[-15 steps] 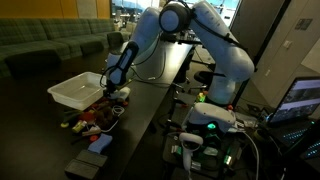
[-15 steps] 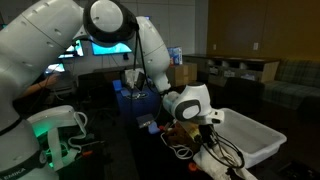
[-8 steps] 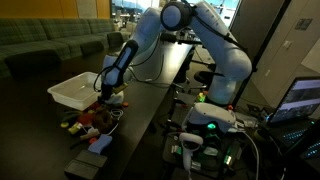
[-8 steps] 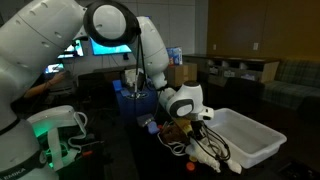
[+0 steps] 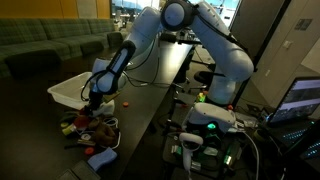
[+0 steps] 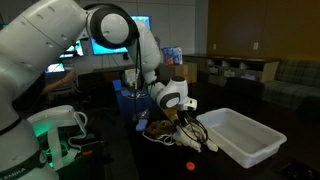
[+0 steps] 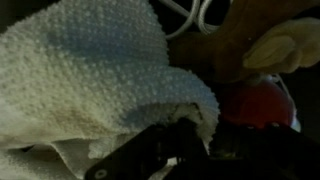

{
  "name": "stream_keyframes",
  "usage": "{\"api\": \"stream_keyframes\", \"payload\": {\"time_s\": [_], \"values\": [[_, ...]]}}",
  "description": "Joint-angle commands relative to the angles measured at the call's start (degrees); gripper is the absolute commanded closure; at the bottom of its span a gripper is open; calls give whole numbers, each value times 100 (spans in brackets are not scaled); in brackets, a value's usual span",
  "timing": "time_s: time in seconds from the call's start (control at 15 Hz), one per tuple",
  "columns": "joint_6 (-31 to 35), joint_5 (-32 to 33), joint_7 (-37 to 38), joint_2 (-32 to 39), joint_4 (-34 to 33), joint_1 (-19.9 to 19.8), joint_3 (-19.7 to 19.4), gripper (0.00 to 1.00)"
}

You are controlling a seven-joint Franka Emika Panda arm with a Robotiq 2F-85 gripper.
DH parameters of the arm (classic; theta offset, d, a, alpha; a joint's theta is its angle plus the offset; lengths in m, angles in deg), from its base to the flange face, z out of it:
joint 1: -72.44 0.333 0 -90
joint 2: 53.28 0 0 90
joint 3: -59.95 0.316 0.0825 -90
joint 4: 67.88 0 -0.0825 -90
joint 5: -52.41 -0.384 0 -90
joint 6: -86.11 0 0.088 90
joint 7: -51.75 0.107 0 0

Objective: Mop all the things away to the left with the white towel and put it in the box

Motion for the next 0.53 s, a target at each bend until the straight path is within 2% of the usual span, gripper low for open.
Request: {"api": "stream_keyframes", "payload": {"time_s": [0.0, 0.47], "values": [[200, -140, 349, 151, -268, 500, -16, 94], [370, -288, 777, 177, -553, 1177, 174, 94]]}}
